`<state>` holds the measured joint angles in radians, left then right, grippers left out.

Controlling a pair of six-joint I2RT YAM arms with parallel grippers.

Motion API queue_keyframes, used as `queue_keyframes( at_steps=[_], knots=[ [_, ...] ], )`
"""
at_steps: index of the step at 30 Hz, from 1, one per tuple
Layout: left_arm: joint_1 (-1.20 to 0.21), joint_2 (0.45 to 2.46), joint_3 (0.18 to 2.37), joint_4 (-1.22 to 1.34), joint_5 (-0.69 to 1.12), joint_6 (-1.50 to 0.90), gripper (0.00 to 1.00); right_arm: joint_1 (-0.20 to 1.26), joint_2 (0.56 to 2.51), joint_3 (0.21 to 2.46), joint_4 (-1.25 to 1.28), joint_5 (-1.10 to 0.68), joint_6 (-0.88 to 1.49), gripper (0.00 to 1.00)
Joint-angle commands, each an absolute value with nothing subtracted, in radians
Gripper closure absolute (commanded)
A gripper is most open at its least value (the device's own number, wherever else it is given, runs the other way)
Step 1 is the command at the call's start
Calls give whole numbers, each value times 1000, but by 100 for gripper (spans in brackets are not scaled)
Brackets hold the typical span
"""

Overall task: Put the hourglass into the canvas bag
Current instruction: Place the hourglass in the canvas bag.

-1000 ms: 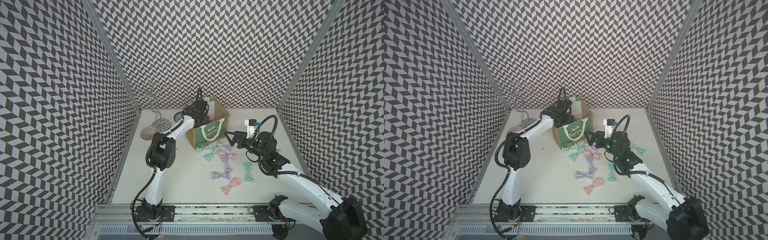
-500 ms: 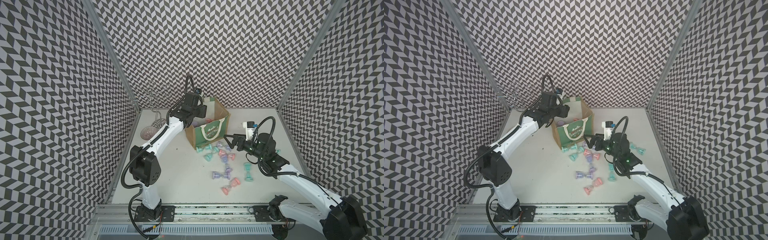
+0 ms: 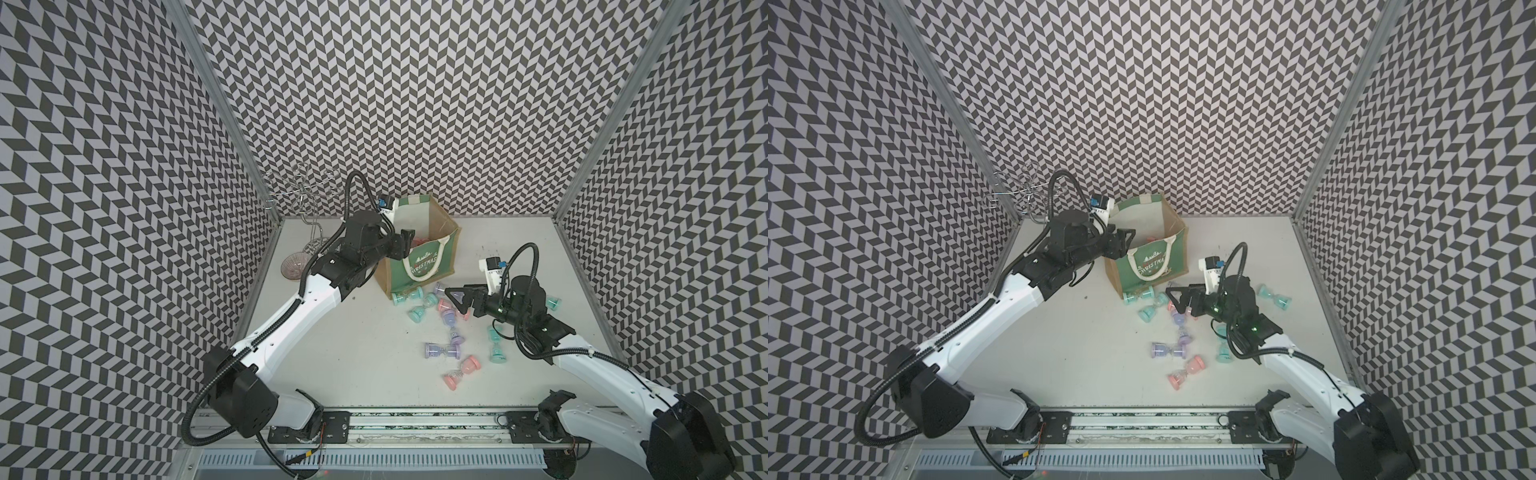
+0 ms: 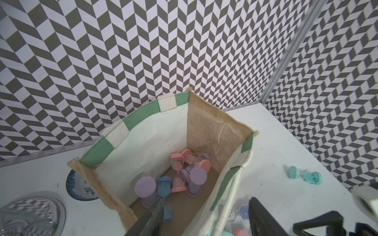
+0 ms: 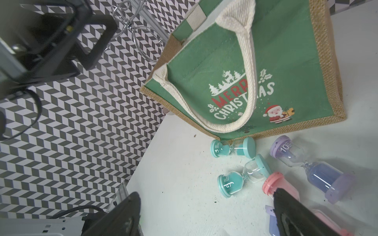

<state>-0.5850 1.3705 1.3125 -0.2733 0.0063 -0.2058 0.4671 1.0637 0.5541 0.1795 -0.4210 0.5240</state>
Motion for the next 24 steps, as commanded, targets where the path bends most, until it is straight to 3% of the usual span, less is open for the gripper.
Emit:
queue_keyframes(
  at_steps=[1, 13, 24],
  knots=[
    [-624, 1288, 1249, -200, 3, -250, 32, 478, 1049, 515, 232, -447, 504, 1],
    [-784, 1139, 988, -203, -26, -291, 31, 510, 966, 358, 308, -456, 456, 1],
    [-825, 1222, 812, -130, -64, -367, 31, 520, 960, 280, 384, -449, 434, 1]
  ],
)
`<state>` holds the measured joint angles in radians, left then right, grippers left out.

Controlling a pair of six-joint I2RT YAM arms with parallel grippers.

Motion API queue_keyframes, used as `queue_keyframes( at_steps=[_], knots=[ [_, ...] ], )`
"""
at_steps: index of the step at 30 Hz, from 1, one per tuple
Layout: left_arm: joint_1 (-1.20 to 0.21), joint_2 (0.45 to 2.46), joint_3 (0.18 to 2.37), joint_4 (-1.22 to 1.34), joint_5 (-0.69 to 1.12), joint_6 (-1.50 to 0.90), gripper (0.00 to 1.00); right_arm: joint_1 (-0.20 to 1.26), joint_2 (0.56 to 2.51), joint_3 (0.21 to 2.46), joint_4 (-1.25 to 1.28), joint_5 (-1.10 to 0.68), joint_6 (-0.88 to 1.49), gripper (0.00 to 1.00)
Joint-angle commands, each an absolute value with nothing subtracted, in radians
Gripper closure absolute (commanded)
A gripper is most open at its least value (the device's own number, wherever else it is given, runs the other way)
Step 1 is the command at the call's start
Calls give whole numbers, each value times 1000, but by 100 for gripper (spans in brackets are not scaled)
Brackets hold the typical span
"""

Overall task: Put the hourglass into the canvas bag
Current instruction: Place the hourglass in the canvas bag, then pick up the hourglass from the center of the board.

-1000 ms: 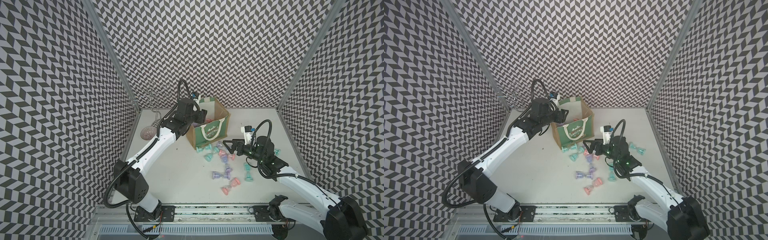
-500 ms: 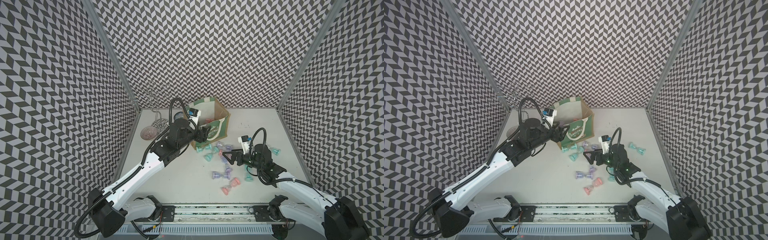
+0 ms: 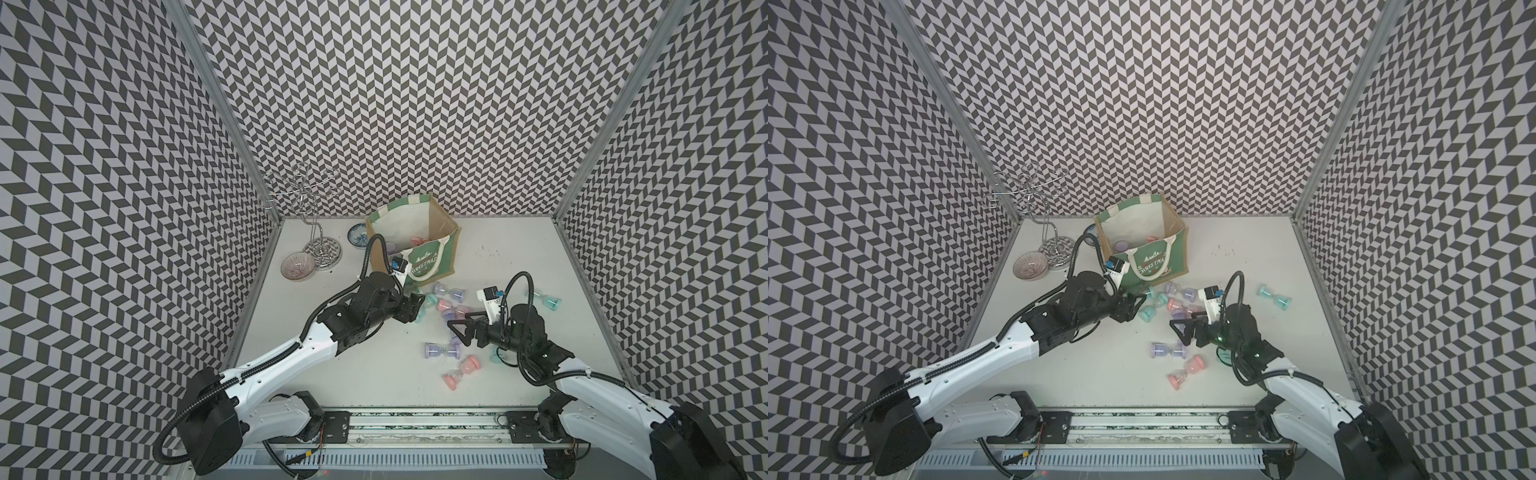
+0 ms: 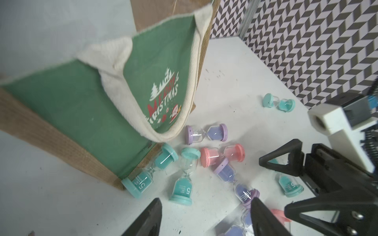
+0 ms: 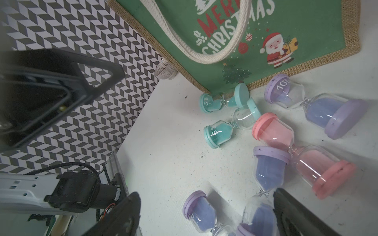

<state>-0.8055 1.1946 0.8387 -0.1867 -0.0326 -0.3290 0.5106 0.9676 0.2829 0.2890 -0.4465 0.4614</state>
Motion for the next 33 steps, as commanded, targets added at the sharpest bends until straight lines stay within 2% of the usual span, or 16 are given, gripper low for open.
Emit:
queue_keyframes(
  at_steps=[1, 11, 21, 33],
  knots=[
    [-831, 1235, 799, -113, -70, -367, 31, 521, 963, 278, 390, -445, 430, 1],
    [-861, 1420, 718, 41, -157, -384, 30, 528, 1009, 258, 471, -442, 364, 1],
    [-865, 1584, 734, 127, -207, -368, 27, 534, 1085, 244, 566, -465, 346, 1],
    [-865, 1717, 777, 180, -252, -349, 28, 535, 1085, 230, 594, -437, 341, 1]
  ],
)
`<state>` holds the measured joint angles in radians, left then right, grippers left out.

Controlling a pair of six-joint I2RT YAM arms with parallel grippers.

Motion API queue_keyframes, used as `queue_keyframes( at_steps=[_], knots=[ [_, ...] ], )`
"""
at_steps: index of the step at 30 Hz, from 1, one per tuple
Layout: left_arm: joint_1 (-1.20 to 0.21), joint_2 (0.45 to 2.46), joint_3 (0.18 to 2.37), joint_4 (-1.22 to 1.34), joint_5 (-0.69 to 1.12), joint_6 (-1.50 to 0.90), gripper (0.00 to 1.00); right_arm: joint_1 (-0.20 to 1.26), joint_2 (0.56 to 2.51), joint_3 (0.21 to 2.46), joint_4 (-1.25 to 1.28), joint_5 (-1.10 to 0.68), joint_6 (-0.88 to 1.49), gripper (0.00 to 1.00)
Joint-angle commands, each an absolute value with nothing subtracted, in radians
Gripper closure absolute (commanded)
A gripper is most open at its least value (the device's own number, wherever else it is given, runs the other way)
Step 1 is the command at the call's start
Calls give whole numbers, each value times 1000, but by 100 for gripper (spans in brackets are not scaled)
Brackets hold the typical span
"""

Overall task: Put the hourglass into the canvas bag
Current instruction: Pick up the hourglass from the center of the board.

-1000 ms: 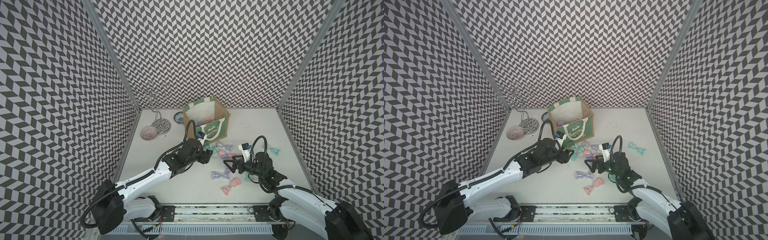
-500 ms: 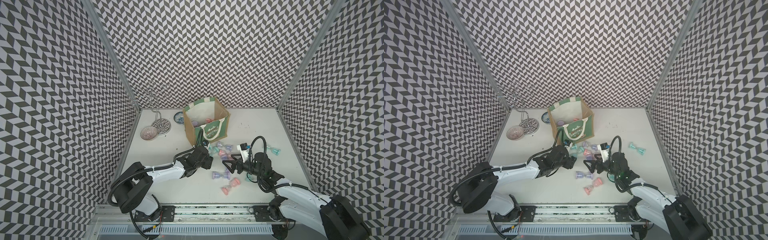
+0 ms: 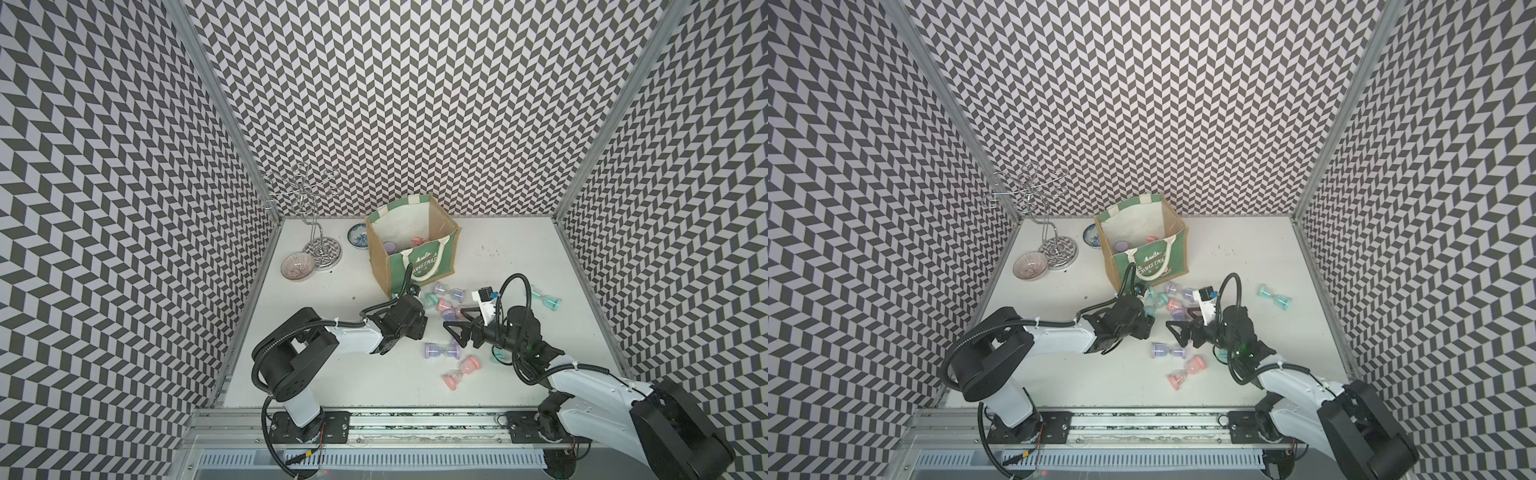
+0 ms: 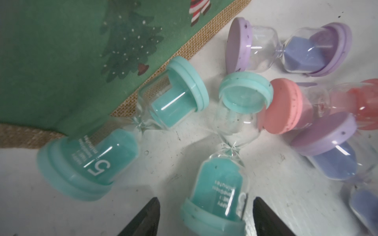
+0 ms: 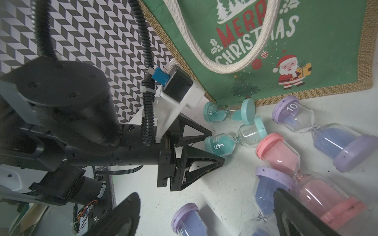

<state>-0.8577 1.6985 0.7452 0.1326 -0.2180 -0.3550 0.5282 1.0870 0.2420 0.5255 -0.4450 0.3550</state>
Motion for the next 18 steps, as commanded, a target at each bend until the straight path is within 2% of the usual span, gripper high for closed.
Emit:
queue_keyframes(
  at_steps=[1, 6, 18],
  knots=[
    [-865, 1724, 776, 185, -255, -344, 28, 536, 1085, 230, 595, -436, 340, 1],
    [-865, 1764, 785, 220, -236, -336, 32, 536, 1083, 230, 602, -440, 343, 1],
    [-892, 1762, 740, 247, -253, -334, 51, 535, 1055, 230, 587, -409, 343, 1]
  ],
)
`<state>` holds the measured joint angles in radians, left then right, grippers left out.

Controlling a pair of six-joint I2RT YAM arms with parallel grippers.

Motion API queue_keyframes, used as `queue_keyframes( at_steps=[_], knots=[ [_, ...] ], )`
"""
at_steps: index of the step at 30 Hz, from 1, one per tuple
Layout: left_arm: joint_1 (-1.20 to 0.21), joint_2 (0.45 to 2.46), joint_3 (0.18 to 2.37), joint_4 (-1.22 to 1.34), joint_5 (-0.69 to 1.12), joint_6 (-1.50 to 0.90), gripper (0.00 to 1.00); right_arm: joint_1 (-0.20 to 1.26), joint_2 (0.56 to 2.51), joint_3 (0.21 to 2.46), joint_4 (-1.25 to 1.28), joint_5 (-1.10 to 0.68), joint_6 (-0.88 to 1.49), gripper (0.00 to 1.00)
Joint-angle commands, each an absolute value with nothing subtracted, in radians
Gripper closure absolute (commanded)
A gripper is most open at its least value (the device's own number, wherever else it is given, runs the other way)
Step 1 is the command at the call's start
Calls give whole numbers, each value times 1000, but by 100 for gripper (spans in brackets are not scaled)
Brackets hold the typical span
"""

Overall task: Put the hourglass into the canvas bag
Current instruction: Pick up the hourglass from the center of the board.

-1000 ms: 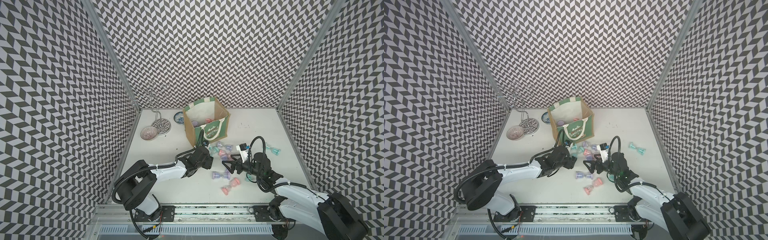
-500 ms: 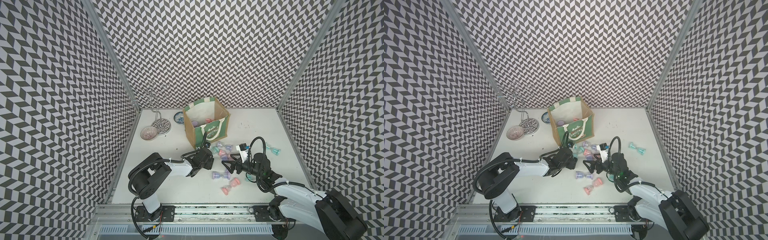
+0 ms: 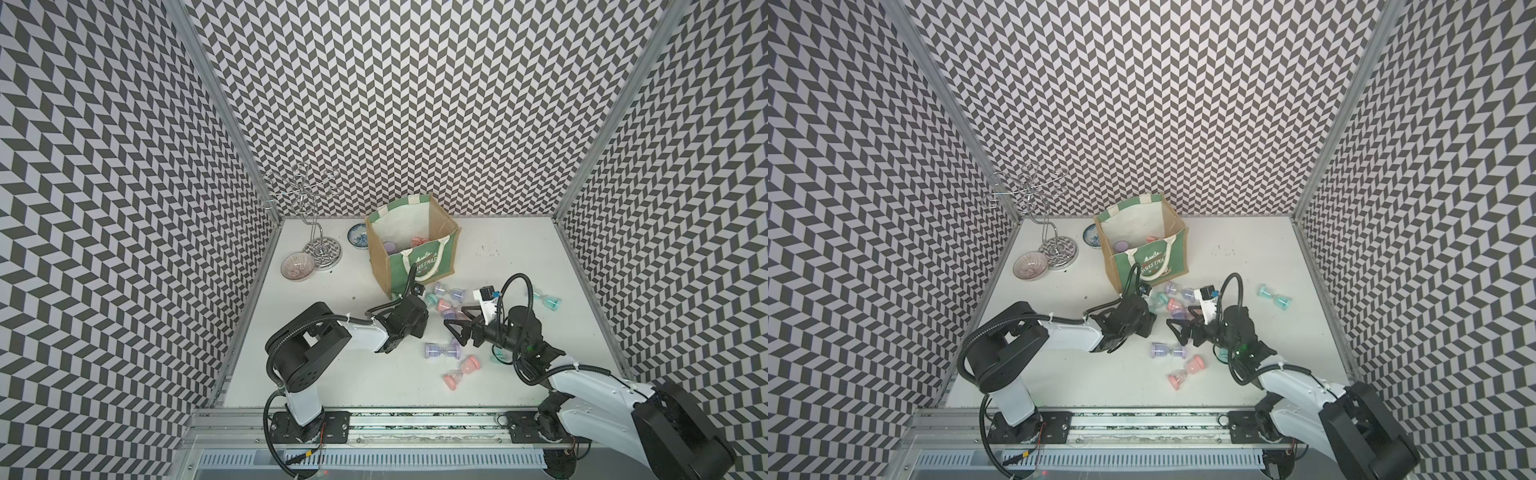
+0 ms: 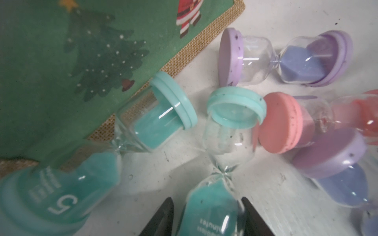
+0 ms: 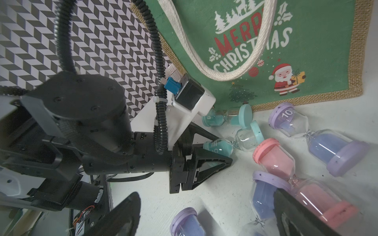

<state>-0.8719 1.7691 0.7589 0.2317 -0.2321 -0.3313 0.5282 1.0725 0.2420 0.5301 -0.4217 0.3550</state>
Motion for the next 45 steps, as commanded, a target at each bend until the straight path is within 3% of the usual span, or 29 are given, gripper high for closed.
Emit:
queue_keyframes(
  at_steps=[1, 15, 32, 45],
  knots=[
    [-899, 1758, 738, 244, -260, -333, 52, 536, 1055, 230, 585, -409, 342, 1],
    [-936, 1633, 706, 205, -309, -332, 69, 536, 1048, 230, 584, -387, 344, 1],
    [-986, 1338, 646, 74, -317, -366, 72, 536, 1004, 180, 596, -378, 343, 1],
    [-978, 1137, 826, -128, -279, -270, 73, 536, 925, 309, 499, -415, 465, 1]
  ],
)
